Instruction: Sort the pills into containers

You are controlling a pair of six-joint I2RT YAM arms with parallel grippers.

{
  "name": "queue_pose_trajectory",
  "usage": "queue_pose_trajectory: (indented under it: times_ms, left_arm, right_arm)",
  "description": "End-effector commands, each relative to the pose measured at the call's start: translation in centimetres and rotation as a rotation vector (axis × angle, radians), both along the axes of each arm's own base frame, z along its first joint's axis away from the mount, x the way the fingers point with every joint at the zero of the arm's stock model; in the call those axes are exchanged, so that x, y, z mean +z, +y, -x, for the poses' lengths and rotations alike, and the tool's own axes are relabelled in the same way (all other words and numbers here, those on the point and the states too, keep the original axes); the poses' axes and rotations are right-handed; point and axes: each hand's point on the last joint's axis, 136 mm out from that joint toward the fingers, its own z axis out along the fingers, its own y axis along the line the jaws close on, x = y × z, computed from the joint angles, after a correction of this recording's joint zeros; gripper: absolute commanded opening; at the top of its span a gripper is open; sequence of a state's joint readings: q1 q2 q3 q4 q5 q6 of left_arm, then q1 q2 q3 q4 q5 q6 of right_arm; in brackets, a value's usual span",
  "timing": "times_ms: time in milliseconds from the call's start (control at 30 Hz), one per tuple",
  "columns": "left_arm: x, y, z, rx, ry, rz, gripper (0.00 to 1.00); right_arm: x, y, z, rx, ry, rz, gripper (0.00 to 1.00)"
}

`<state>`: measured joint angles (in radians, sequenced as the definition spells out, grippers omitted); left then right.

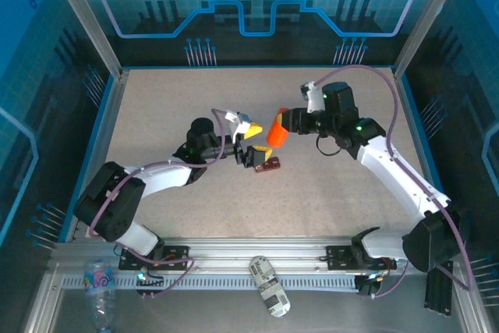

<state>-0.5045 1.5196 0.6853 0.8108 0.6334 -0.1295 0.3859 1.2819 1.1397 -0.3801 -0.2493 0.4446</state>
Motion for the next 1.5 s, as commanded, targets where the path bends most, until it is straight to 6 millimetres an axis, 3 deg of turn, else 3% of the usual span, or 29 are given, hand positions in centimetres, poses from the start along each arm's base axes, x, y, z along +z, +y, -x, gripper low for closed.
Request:
queue_pose_trajectory:
  times_ms: [0,133,267,767,1033,1133,1267,1467]
  left_arm:
    - [1.2,1.4,0.0,0.067,-0.071,0.006,0.99]
    - [0.7,2.7,-0.7,0.157,-0.055,-0.041,0.99]
    - [0.4,3.8,-2.0,0.256,-0.018,-0.109,0.99]
    - [1.1,5.7,-3.6,0.396,-0.002,-0.165,0.99]
    - [1.8,6.5,-4.0,0.453,-0.025,-0.165,0.99]
    - [2.2,6.8,-4.2,0.476,-0.039,-0.157,0.99]
    - [2.3,7.0,-4.3,0.491,-0.043,-0.158,0.99]
    - [2.5,7.2,-4.5,0.501,-0.046,-0.160,0.99]
  right_arm:
    - [-1.5,-3.4,-1.4,-0.140,-0.028,0.065,0.26]
    - [-5.3,-5.8,-2.2,-0.214,-0.042,0.170,0.27]
    - [-7.9,-7.4,-3.0,-0.274,-0.117,0.235,0.28]
    - [-11.9,-9.3,-8.2,-0.457,-0.129,0.310,0.27]
    - [-14.7,-9.5,-8.1,-0.470,-0.073,0.328,0.30]
    - [-15.2,-9.6,-7.5,-0.474,-0.066,0.310,0.36]
    - [-14.9,-9.5,-7.0,-0.466,-0.067,0.297,0.55]
    - [-12.4,-8.7,-7.5,-0.427,-0.092,0.279,0.77]
